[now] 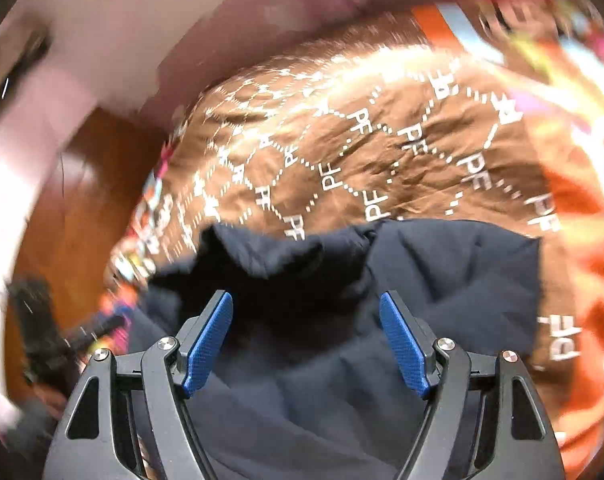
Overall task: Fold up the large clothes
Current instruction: 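Grasp the hem with the right gripper while the left gripper grasps the hem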
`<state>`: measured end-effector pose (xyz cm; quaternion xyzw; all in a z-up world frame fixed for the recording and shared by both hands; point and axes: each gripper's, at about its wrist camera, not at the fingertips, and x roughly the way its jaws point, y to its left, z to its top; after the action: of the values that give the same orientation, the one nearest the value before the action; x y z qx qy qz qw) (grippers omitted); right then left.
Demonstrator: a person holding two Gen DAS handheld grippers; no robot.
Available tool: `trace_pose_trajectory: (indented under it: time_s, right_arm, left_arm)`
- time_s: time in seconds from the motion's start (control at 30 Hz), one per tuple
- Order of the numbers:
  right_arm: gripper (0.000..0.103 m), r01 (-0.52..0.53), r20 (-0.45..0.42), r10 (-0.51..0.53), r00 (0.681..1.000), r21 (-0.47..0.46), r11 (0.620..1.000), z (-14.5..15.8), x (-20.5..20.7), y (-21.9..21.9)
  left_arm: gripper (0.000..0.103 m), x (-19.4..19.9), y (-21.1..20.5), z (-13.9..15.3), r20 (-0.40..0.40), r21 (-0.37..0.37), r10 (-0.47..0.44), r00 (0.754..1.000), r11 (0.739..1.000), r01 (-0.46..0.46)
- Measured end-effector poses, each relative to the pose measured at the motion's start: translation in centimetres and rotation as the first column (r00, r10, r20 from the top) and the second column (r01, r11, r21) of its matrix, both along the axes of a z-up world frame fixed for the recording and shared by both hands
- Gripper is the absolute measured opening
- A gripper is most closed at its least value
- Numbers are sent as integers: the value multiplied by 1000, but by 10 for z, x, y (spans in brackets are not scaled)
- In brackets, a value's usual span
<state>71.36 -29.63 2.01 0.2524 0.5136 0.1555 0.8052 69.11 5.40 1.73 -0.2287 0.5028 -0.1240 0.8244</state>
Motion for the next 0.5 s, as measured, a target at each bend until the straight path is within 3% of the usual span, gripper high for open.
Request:
trace_pose_trajectory:
  time_s: [0.1,0.17,0.2,0.23,0.27,0.33,0.4,0.5]
  right_arm:
    - [70,69,-86,-64,994,60,996,-16,26,1]
    - [56,96,-134,-85,987,82,992,-26,34,7]
    - [52,98,-151,-83,985,90,991,-30,37,11]
    - [41,98,-183,-80,980,92,991,-36,40,16]
    - [31,97,-201,-78,977,88,991,-41,38,19]
    - [24,86,-226,-70,972,62,994,-49,34,28]
    - [14,72,-209,-57,976,64,995,-48,32,28]
    - [10,27,-157,-19,987,49,998,-37,23,31]
  left_arm:
    - [77,26,8,-18,-116,-141,62,991,987,-78]
    - [74,40,6,-32,-192,-191,69,979,976,-107]
    - [66,47,3,-38,-218,-207,72,973,971,-119]
    - [53,51,0,-42,-243,-195,73,967,973,-123]
    - [46,52,-2,-44,-257,-183,73,964,975,-123]
    - [23,54,-7,-48,-270,-177,66,961,977,-117]
    - [13,52,-6,-47,-266,-155,79,961,980,-124]
    - [9,44,4,-39,-232,-161,85,969,979,-125]
